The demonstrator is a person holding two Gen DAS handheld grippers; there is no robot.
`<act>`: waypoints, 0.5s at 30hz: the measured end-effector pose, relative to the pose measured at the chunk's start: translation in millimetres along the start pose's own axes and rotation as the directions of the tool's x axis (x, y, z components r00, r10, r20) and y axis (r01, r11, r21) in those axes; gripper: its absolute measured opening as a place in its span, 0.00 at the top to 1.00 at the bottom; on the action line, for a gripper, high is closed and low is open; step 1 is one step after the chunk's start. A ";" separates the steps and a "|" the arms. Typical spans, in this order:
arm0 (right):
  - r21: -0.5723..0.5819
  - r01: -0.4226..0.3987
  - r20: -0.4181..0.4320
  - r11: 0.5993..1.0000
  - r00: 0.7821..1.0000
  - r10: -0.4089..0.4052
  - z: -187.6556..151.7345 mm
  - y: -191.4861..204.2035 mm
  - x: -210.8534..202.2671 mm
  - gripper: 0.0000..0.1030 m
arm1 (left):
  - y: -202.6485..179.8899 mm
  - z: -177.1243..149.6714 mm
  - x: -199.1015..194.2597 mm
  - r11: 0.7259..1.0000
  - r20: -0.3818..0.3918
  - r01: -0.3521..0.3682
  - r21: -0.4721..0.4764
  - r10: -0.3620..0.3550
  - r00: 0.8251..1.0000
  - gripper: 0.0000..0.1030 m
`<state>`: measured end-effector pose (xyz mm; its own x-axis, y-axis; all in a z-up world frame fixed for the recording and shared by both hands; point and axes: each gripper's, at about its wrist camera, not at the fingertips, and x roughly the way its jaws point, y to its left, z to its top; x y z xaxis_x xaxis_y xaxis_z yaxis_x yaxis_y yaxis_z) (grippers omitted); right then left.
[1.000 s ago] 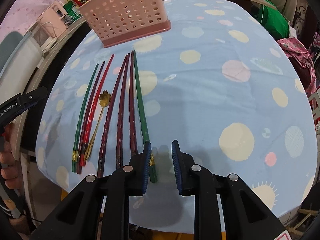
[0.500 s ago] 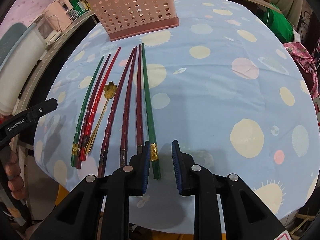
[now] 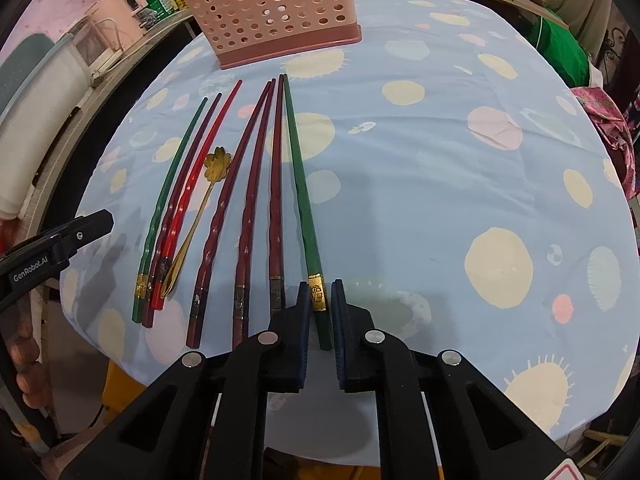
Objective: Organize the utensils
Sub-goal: 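Grasp a green chopstick with the left tool while the right tool grasps the other green chopstick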
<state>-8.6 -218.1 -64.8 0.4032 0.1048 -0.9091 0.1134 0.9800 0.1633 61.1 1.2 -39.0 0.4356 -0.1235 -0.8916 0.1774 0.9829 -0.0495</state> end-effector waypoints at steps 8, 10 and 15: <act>-0.013 0.008 0.004 1.000 1.000 -0.008 -0.3 0.4 0.0 0.92 | -12.2 -14.0 4.6 0.999 -0.037 0.024 0.039 -0.022 0.999 0.50; -0.013 0.008 0.002 1.000 1.000 -0.008 -0.3 0.2 0.0 0.92 | -14.2 -17.8 5.9 0.999 -0.047 0.029 0.044 -0.027 0.999 0.50; -0.010 0.007 0.003 1.000 1.000 -0.007 -0.5 0.0 0.1 0.92 | -16.0 -22.4 9.6 0.998 -0.065 0.040 0.048 -0.037 0.997 0.51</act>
<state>-8.9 -217.9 -65.1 0.4048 0.0971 -0.9092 0.1077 0.9823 0.1529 42.7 -12.6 -56.9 0.3709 -0.1503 -0.9164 0.2370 0.9695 -0.0631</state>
